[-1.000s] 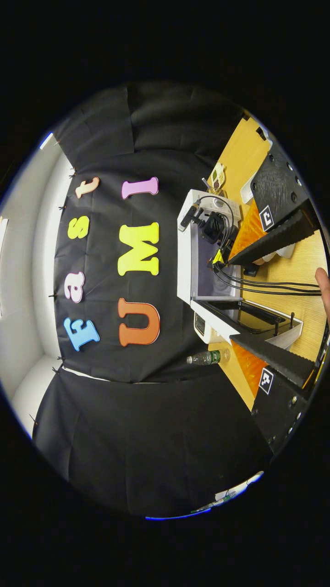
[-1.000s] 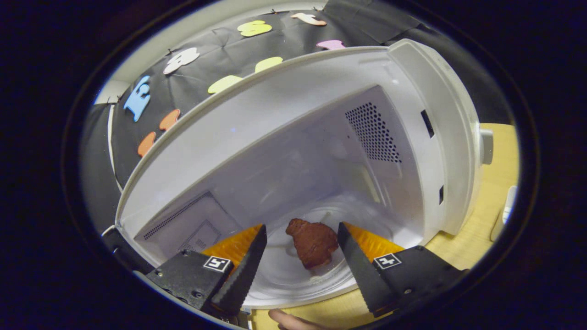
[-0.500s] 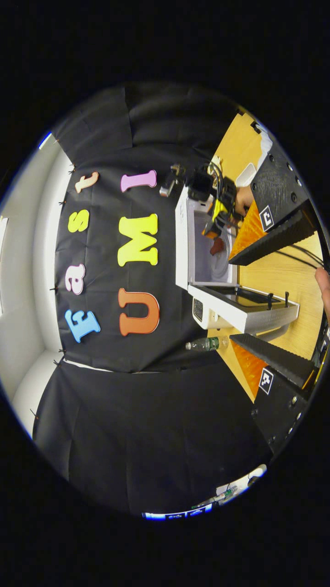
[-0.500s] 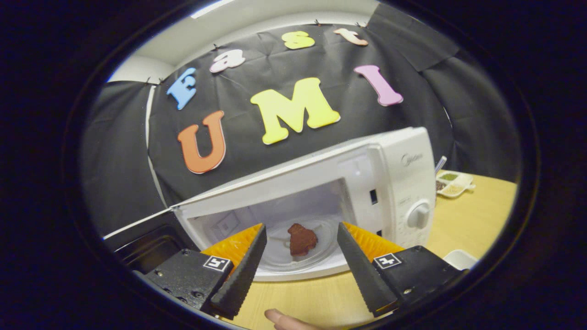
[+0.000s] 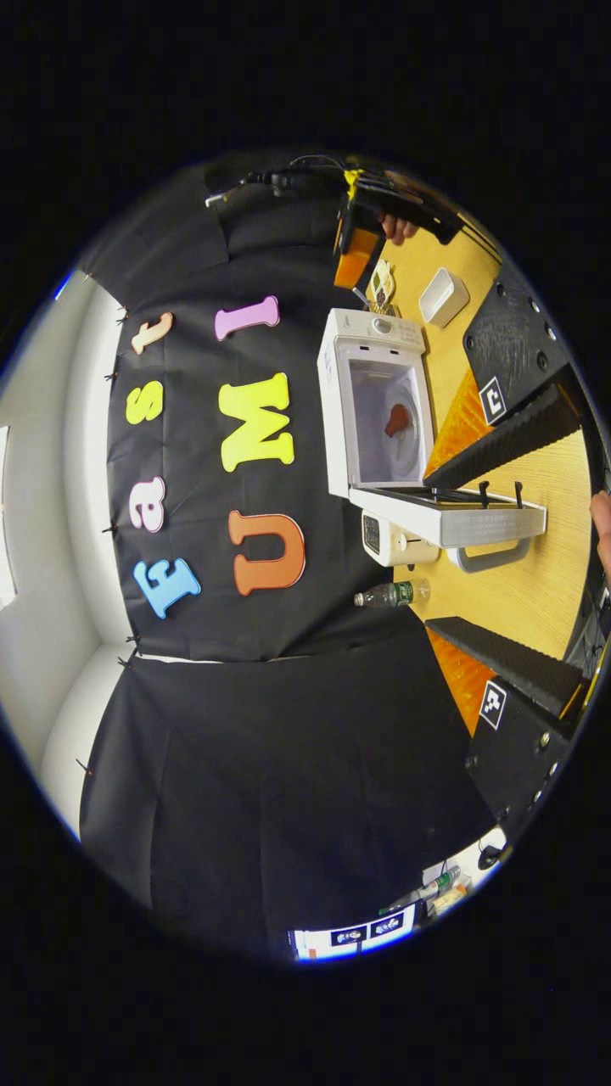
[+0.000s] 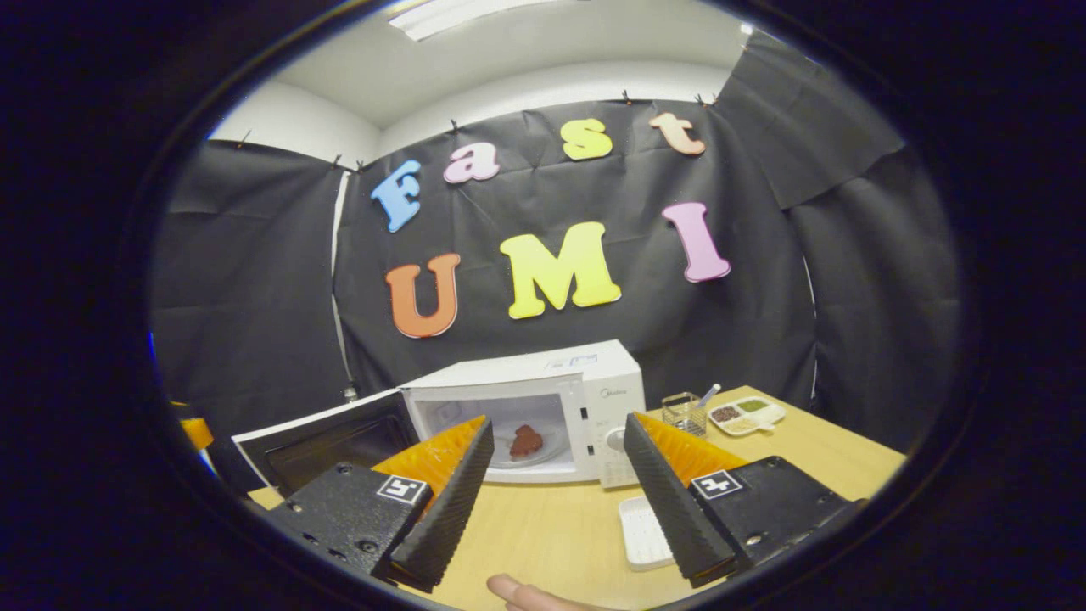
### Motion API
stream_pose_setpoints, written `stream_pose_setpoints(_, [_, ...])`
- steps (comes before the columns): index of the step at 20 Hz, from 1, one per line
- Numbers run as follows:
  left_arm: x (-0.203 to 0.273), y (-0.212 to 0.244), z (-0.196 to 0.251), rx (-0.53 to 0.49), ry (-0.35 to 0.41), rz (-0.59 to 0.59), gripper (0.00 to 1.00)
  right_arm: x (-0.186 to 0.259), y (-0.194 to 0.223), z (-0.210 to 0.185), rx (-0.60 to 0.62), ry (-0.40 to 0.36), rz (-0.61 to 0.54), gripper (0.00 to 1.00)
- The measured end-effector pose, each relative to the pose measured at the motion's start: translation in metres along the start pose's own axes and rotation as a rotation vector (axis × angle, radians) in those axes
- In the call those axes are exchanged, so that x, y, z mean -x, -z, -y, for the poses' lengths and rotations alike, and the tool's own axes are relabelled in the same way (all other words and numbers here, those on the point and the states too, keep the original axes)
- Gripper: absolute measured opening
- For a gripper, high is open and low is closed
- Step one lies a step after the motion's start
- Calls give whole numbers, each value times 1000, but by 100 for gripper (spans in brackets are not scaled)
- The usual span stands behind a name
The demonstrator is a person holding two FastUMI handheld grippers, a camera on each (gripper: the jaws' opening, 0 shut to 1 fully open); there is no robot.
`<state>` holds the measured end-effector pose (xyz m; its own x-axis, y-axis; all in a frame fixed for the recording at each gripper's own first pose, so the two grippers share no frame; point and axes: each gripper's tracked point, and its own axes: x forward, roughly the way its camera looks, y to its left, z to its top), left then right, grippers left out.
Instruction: Open the microwave oven with the left hand, put the food in, and close the microwave oven.
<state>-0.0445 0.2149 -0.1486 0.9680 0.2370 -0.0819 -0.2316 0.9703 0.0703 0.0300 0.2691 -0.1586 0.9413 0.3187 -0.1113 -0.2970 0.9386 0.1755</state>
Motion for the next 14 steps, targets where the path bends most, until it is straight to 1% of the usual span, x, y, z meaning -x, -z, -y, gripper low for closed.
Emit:
stream_pose_setpoints(1, [1,5,-3,21,1,0,94,17,-4,6,12,-7,0,98])
stream_pose_setpoints(2, [1,8,-5,42,5,-3,100,31,-8,12,23,-15,-4,98])
stream_pose_setpoints(3, [4,11,-7,58,4,-10,83,45,-12,20,32,-10,-4,98])
stream_pose_setpoints(4, [2,13,-12,61,1,-12,80,56,-16,30,46,-5,-10,98])
stream_pose_setpoints(5, [1,18,-15,50,8,-17,60,67,-18,37,60,-7,-15,98])
stream_pose_setpoints(7, [-3,27,-23,49,7,-36,35,86,-29,51,72,-7,-14,98])
stream_pose_setpoints(8, [-4,32,-29,55,-2,-48,29,94,-38,57,76,-2,0,98])
stream_pose_setpoints(9, [-7,34,-35,66,-12,-50,16,104,-42,63,81,4,6,98])
stream_pose_setpoints(10, [-9,36,-36,84,-3,-54,0,112,-48,69,86,9,16,85])
stream_pose_setpoints(12, [-14,53,-33,84,23,-86,0,126,-56,73,92,15,31,85])
stream_pose_setpoints(13, [-17,61,-36,79,24,-108,0,131,-61,74,96,18,42,98])
stream_pose_setpoints(14, [-21,65,-37,75,24,-116,0,134,-68,76,97,31,67,98])
